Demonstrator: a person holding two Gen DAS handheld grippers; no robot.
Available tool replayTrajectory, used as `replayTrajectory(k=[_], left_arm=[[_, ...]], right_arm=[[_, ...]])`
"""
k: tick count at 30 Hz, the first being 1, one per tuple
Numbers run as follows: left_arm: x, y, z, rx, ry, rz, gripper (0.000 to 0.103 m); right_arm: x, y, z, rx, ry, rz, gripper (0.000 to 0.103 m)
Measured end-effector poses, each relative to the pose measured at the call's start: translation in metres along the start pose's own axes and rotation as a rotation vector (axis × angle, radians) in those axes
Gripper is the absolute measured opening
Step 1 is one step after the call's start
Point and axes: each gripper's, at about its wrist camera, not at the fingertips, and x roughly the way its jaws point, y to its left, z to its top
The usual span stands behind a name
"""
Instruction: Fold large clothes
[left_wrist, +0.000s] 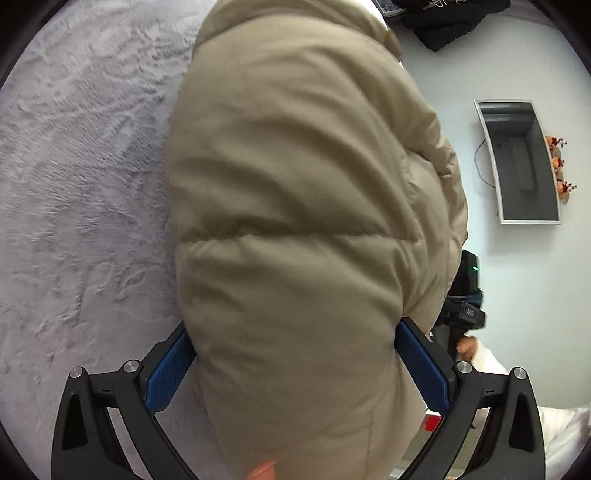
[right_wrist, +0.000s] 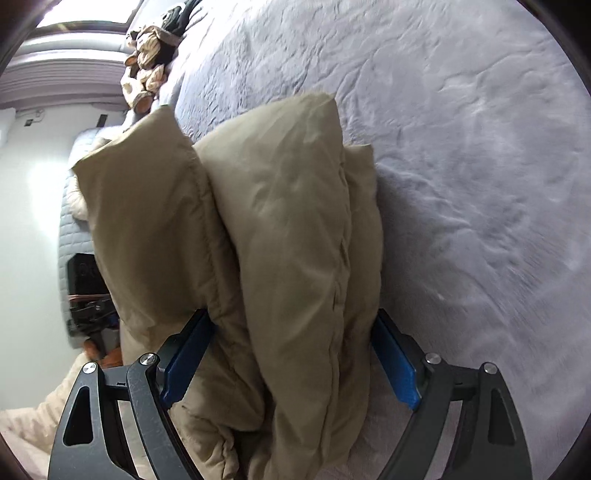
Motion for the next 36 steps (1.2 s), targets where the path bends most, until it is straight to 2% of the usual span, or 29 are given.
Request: replayTrajectory(k=[1, 2, 3, 6, 9, 13, 14, 15, 18, 20, 23, 28, 32, 36], left_arm=[[0.003, 0.003, 0.002, -0.007, 0.006, -0.017, 0.103], [0.007, 0.006, 0.005, -0.018, 0.013, -0.038, 0.103], [0.010, 0.010, 0.007, -0.028, 0.019, -0.057, 0.103], [0.015, 0.015, 0.009, -0.051, 0.022, -0.080, 0.103], [0.020, 0.011, 0.011, -0.073, 0.012, -0.066, 0.103], [0.018, -0.007, 0.012, -0.057, -0.020, 0.009, 0.100], [0.016, -0.013, 0.012, -0.041, -0.032, 0.030, 0.099], [0.013, -0.020, 0.011, -0.024, -0.044, 0.044, 0.096], [0.005, -0.036, 0.010, 0.030, -0.061, 0.051, 0.095], [0.000, -0.048, 0.009, 0.077, -0.067, 0.058, 0.095], [-0.017, -0.055, 0.011, 0.118, -0.082, 0.059, 0.095], [-0.068, -0.038, 0.022, 0.144, -0.112, 0.056, 0.095], [-0.116, -0.008, 0.031, 0.155, -0.131, 0.088, 0.095], [-0.166, 0.031, 0.046, 0.132, -0.157, 0.141, 0.095]], right_arm=[[0.004, -0.004, 0.003, 0.008, 0.014, 0.029, 0.092], [0.010, -0.009, 0.006, 0.022, 0.028, 0.059, 0.100], [0.015, -0.013, 0.009, 0.035, 0.039, 0.096, 0.103], [0.029, -0.016, 0.019, 0.051, 0.055, 0.184, 0.103], [0.040, -0.013, 0.027, 0.059, 0.061, 0.226, 0.103], [0.048, -0.006, 0.028, 0.076, 0.053, 0.210, 0.102], [0.048, -0.004, 0.027, 0.083, 0.051, 0.206, 0.097], [0.048, -0.002, 0.026, 0.088, 0.052, 0.216, 0.082], [0.038, 0.009, 0.022, 0.089, 0.031, 0.224, 0.062], [0.033, 0.021, 0.020, 0.066, 0.017, 0.229, 0.056], [0.027, 0.049, 0.013, 0.027, -0.015, 0.235, 0.056], [0.040, 0.096, 0.006, 0.008, -0.061, 0.258, 0.056], [0.074, 0.144, 0.004, -0.008, -0.080, 0.278, 0.056], [0.130, 0.187, 0.009, -0.009, -0.065, 0.315, 0.056]])
